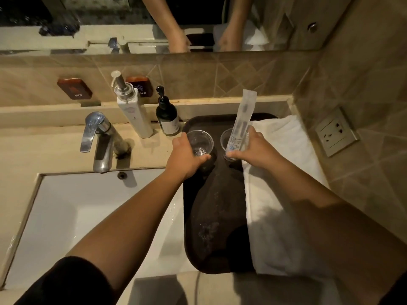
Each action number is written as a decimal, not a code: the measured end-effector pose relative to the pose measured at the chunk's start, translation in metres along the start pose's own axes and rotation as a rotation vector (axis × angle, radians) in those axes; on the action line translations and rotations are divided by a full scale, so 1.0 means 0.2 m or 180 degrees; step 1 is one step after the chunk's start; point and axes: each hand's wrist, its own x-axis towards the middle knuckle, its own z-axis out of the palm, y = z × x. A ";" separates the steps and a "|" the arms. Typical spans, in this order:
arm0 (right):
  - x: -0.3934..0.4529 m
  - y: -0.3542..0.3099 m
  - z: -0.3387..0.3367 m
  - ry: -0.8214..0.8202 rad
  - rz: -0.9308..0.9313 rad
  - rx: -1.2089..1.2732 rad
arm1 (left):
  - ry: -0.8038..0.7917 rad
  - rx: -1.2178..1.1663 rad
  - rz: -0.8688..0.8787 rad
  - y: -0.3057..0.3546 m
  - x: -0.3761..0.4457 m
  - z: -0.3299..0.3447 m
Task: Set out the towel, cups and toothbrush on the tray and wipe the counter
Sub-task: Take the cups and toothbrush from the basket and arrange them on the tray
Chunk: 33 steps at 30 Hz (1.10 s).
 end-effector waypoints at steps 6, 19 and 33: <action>0.10 -0.06 -0.12 0.0690 0.0179 -0.0283 | -0.0067 -0.0048 -0.0009 0.00 0.00 -0.01; 0.09 -0.15 -0.25 0.0689 -0.0187 0.0856 | -0.0297 -0.0077 0.0033 -0.01 -0.01 -0.06; -0.45 -0.28 -0.14 -0.0491 -0.0401 0.1564 | -0.0905 -0.1231 0.0876 0.04 -0.60 -0.10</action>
